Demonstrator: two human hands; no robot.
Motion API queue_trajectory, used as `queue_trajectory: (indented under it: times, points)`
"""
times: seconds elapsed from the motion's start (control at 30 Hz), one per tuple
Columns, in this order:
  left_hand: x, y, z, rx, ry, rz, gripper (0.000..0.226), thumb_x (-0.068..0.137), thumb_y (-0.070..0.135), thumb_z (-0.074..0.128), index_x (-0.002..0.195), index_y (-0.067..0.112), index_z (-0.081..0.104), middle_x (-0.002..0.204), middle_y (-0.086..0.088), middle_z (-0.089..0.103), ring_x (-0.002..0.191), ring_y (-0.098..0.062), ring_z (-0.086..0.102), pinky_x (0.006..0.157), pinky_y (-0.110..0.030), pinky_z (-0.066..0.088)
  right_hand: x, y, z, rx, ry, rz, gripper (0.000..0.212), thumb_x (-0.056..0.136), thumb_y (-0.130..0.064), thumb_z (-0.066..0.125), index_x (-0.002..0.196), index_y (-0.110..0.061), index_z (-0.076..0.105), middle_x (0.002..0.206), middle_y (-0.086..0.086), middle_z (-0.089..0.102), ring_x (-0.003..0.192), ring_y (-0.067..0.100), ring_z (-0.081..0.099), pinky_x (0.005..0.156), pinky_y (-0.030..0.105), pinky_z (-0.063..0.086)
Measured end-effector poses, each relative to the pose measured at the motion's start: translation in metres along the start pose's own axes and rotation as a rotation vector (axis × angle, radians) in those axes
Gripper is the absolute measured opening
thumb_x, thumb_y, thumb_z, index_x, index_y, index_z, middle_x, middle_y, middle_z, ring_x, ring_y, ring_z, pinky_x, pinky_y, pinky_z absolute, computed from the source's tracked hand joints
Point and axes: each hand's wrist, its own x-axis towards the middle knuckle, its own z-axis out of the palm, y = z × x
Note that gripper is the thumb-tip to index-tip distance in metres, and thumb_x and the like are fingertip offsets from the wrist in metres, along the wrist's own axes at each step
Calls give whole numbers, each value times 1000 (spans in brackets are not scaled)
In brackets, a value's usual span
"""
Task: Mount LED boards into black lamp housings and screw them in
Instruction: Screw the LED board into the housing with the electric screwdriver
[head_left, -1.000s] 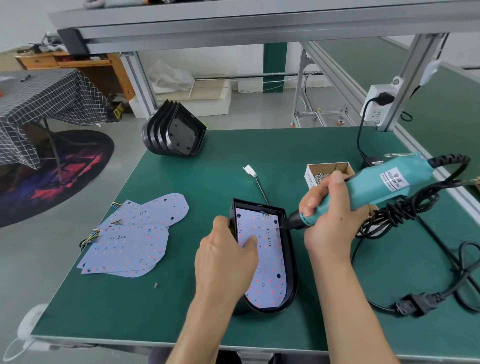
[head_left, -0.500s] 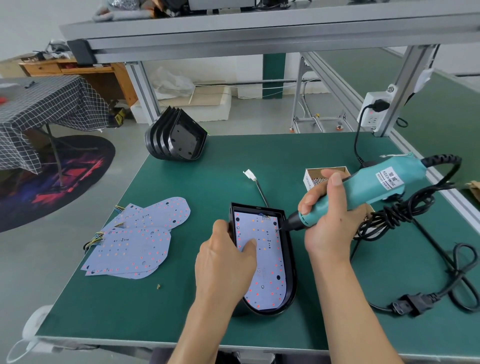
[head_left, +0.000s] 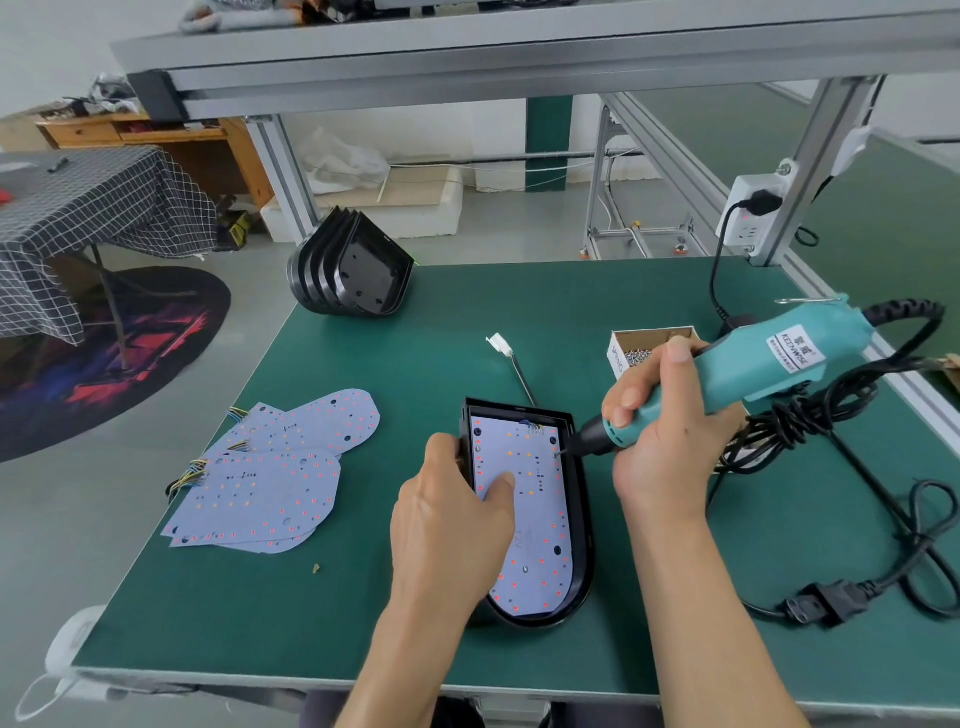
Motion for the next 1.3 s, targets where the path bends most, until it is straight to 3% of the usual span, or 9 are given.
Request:
queue_trajectory:
  times: [0.13, 0.53, 0.8, 0.97, 1.07, 1.2, 1.3]
  points:
    - [-1, -1, 0, -3, 6, 0, 27, 90, 39, 73, 103, 26, 53, 84, 16, 67, 83, -18, 64, 77, -39, 54, -1, 0, -1, 4, -7, -1, 24, 95, -28, 63, 92, -8, 49, 52, 3, 46, 41, 23, 38, 51, 29, 36]
    - [-1, -2, 1, 8, 16, 14, 27, 90, 40, 72, 102, 26, 52, 82, 15, 67, 80, -17, 63, 72, -36, 50, -4, -3, 1, 9, -7, -8, 14, 94, -25, 63, 83, -23, 55, 50, 1, 46, 41, 23, 38, 52, 29, 37]
    - [1, -4, 3, 4, 14, -5, 27, 90, 40, 72, 102, 27, 52, 83, 16, 67, 81, -16, 64, 74, -37, 52, -4, -4, 1, 11, -38, -10, 14, 94, -27, 65, 87, -21, 54, 51, 3, 46, 40, 24, 39, 53, 32, 37]
    - [4, -8, 2, -9, -25, -26, 25, 90, 41, 71, 98, 27, 51, 80, 11, 67, 75, -23, 67, 72, -40, 54, -7, -18, 2, 29, -21, 7, 29, 93, -33, 65, 93, -8, 52, 53, 3, 48, 42, 23, 39, 53, 30, 37]
    - [6, -16, 0, -101, -40, -45, 21, 90, 36, 73, 92, 27, 53, 78, 13, 68, 72, -21, 68, 70, -42, 58, -7, -35, 5, 8, 33, 27, 23, 94, -39, 67, 84, -19, 64, 55, 1, 52, 44, 19, 44, 52, 28, 38]
    - [8, -28, -7, -301, -28, -43, 15, 92, 27, 74, 92, 28, 60, 81, 21, 71, 68, -5, 68, 49, -14, 48, -8, -51, -6, -261, -7, 214, 29, 90, -51, 65, 91, -22, 63, 63, 4, 58, 48, 20, 48, 49, 29, 43]
    - [8, -33, -16, -417, -20, -17, 12, 92, 33, 75, 94, 36, 64, 86, 21, 75, 72, -4, 70, 54, -14, 49, -20, -51, -17, -462, -132, 352, 21, 93, -50, 55, 94, -30, 62, 70, 1, 63, 57, 19, 59, 59, 35, 51]
